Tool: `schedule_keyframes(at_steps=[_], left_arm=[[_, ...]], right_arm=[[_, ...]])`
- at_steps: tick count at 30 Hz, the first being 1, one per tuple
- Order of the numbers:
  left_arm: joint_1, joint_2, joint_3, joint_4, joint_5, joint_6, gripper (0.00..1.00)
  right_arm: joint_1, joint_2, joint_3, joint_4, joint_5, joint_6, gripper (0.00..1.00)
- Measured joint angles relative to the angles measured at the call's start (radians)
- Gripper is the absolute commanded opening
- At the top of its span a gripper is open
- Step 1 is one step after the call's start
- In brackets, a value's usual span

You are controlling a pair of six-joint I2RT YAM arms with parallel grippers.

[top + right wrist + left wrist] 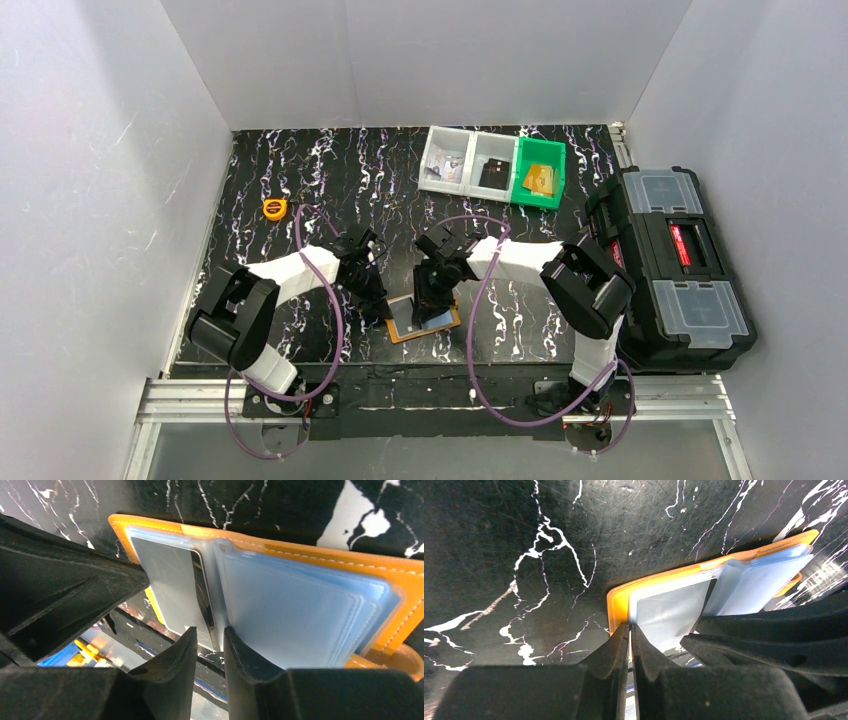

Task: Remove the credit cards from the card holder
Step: Remove the credit card from the card holder.

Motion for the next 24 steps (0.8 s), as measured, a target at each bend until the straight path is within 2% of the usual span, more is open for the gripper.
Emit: schedule_keyframes(at_steps=[7,13,24], left_arm=[[-0.001,0.011,-0.003,0.011,0.013,-0.012,0.03],[-0.005,0.017,0.000,0.010,0.013,-0.021,0.00],[-0.016,0.033,0.021,-0.009,0.007,-0.026,0.00]], right_arm=[[-0.034,0.000,-0.065,0.080,-0.072,0.030,0.32],[-0.080,-0.018,-0.166,0.219,-0.177,0.078,0.31],[-0.119,-0.023,-0.285,0.440,-0.299,0.172,0.25]])
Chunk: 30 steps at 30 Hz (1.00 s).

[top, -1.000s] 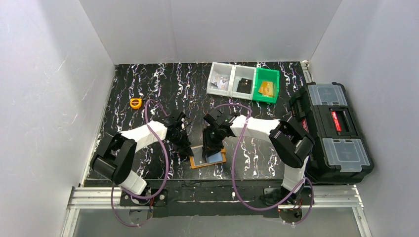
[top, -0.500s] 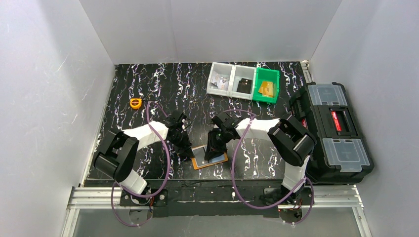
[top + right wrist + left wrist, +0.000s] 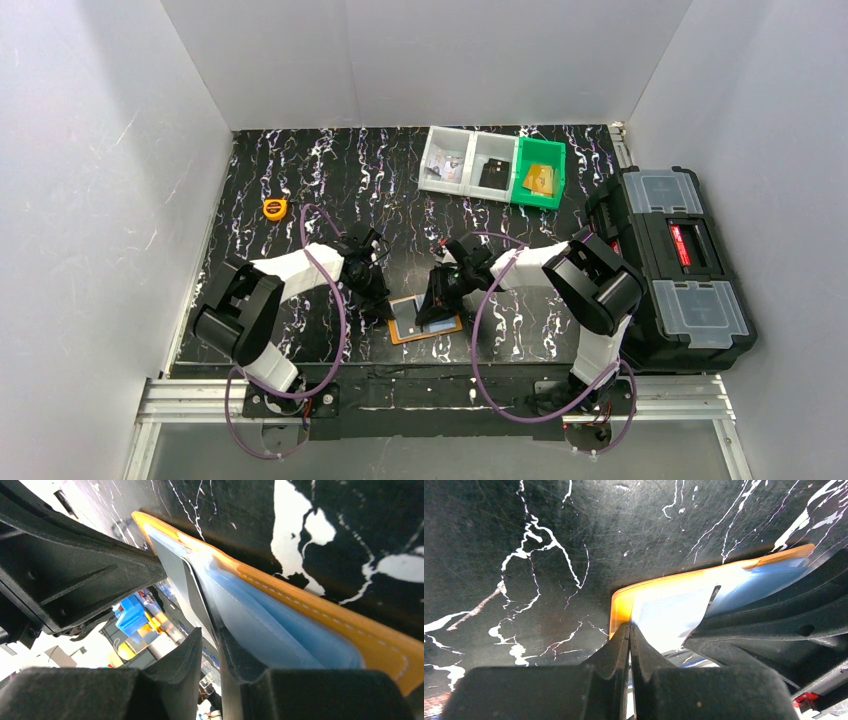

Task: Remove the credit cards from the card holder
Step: Remove the credit card from the card holder.

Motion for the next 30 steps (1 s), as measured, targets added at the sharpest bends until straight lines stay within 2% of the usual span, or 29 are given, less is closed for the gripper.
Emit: schedule_keyframes(at_steps=[6,19,30], left_arm=[[-0.008,0.007,0.010,-0.010,-0.006,0.002,0.00],[-0.017,0.030,0.044,-0.048,-0.024,0.017,0.00],[-0.018,0.048,0.062,-0.068,-0.025,0.029,0.00]], right_arm=[[0.000,0.008,-0.021,0.049,-0.029,0.027,0.21],[-0.006,0.012,-0.059,0.108,-0.043,0.051,0.05],[-0.013,-0.018,-0.111,0.173,-0.013,0.056,0.01]])
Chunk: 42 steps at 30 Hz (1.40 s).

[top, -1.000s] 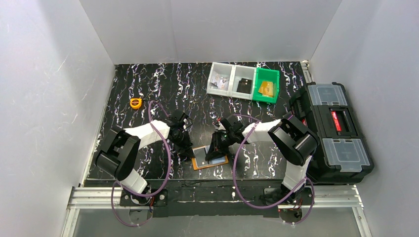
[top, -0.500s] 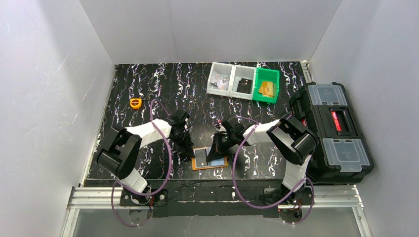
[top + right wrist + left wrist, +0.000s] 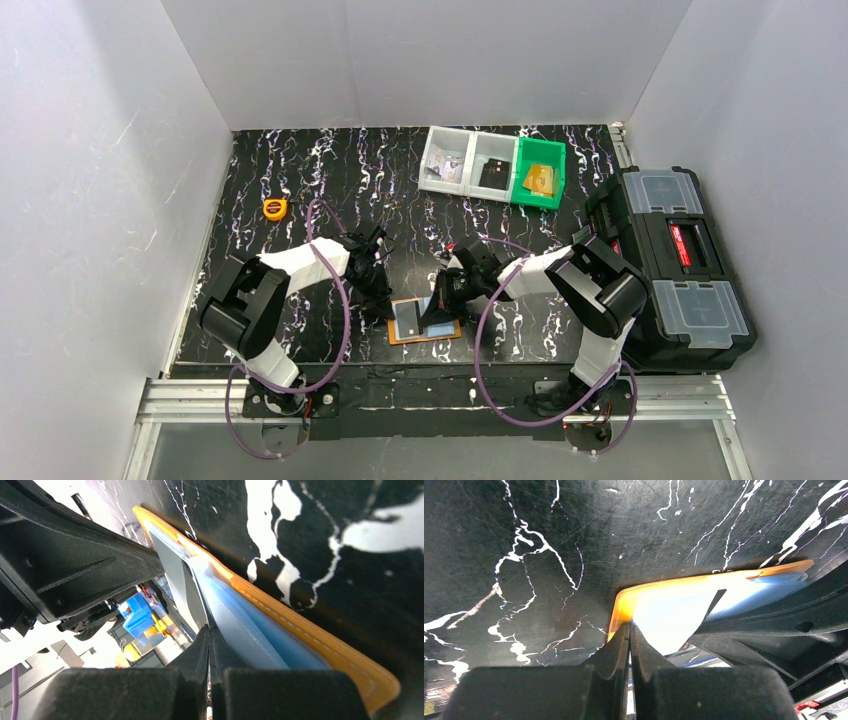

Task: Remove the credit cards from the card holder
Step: Remove the credit card from the card holder.

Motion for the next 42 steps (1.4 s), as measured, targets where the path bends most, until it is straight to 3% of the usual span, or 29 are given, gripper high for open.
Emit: schedule_keyframes(at_steps=[5,11,17,24,32,42], left_arm=[[0.006,0.005,0.002,-0.003,0.008,0.003,0.00],[0.010,0.013,0.009,-0.010,0.015,0.008,0.00],[0.012,0.016,0.010,-0.011,0.022,0.010,0.00],[0.012,0.016,0.010,-0.010,0.023,0.013,0.00],[0.012,0.019,0.013,-0.014,0.022,0.014,0.00],[0.012,0.026,0.021,-0.023,0.022,0.016,0.00]], right_arm=[[-0.009,-0.027,-0.021,0.005,0.026,-0.001,0.01],[-0.012,-0.032,-0.025,0.006,0.030,0.000,0.27],[-0.018,-0.003,-0.013,0.032,-0.007,0.004,0.30],[-0.023,0.039,0.013,0.039,-0.053,0.006,0.21],[-0.023,0.040,0.013,0.040,-0.043,-0.002,0.03],[-0.044,-0.023,-0.038,0.034,0.004,-0.013,0.01]])
